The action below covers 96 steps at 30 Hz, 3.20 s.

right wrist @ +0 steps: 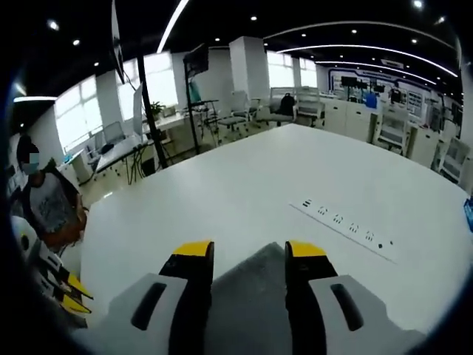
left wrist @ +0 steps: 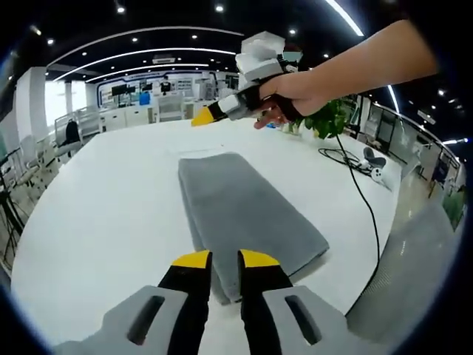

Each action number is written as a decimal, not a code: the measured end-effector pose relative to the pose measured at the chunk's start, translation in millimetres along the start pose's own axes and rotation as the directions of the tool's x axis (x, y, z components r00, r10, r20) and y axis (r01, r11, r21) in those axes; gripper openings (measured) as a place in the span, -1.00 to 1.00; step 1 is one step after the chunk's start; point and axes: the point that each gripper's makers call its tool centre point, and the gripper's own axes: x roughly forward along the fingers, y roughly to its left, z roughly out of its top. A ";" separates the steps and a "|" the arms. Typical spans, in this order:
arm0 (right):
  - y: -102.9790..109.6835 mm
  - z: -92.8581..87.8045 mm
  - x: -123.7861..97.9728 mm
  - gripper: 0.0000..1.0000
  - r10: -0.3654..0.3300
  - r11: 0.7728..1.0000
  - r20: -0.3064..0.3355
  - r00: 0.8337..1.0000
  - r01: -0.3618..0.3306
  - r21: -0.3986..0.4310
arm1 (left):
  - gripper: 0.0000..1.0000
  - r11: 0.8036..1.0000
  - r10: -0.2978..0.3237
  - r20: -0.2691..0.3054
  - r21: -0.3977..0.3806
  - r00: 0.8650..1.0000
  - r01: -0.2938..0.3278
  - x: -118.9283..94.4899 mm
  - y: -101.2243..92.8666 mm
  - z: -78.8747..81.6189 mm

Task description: Fold the towel on the table until its edges align and the towel forms a compact rectangular stack.

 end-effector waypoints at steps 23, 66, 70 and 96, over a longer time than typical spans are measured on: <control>-3.2 -7.2 -81.7 -0.24 -0.038 0.999 0.085 0.996 0.035 0.039 | -0.59 0.996 -0.044 -0.005 0.075 0.999 0.044 15.2 -3.3 36.8; 16.5 -143.6 -140.0 -0.22 -0.102 0.977 -0.001 0.995 0.100 0.186 | -0.27 0.979 -0.063 -0.123 0.185 0.990 0.085 73.2 18.8 30.6; 24.1 -155.2 -134.2 -0.23 -0.098 0.975 -0.030 0.995 0.102 0.200 | -0.29 0.984 -0.074 -0.146 0.151 0.987 0.096 79.6 19.9 23.8; 74.8 -220.3 -108.1 -0.53 -0.001 0.996 -0.264 0.965 0.024 0.082 | -0.67 0.967 -0.126 -0.300 0.175 0.946 0.184 98.6 10.5 -24.9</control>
